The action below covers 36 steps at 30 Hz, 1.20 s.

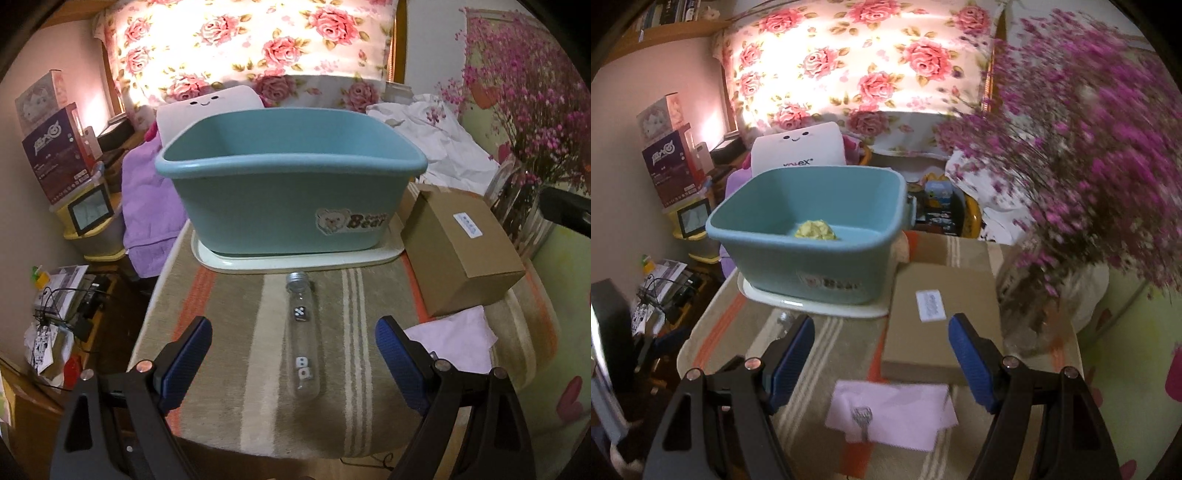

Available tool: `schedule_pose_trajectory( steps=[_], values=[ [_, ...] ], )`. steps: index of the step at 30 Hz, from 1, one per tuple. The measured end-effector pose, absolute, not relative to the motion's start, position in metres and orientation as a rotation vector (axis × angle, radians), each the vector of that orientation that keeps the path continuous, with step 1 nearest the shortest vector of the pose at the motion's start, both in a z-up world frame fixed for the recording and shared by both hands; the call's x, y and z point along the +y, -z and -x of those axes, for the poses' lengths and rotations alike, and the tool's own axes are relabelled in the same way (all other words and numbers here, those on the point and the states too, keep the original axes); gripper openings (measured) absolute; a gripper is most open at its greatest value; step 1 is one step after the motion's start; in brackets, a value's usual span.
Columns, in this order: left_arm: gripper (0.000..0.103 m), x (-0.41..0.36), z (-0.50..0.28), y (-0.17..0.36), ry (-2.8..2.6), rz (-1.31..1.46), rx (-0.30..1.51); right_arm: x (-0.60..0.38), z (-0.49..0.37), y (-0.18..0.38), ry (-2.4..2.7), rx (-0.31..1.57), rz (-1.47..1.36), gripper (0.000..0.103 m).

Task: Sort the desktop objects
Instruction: 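Move the right gripper toward the silver key while the left gripper approaches the clear dice bottle, then close the left gripper on the dice bottle while the right gripper grasps the silver key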

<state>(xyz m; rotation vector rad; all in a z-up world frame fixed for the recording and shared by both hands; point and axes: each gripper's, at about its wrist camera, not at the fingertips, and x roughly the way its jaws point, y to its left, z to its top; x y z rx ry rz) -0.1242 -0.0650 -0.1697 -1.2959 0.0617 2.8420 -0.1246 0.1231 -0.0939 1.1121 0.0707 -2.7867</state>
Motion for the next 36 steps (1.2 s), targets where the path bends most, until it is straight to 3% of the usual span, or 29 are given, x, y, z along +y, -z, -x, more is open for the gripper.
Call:
schedule_pose_trajectory(
  steps=[24, 36],
  values=[
    [0.092, -0.051, 0.172, 0.255, -2.843, 1.432, 0.137, 0.172, 0.077, 0.159, 2.762, 0.058, -1.360, 0.079],
    [0.092, -0.054, 0.173, 0.266, -2.860, 1.432, 0.141, 0.173, 0.077, 0.170, 2.743, 0.049, -1.405, 0.079]
  ],
)
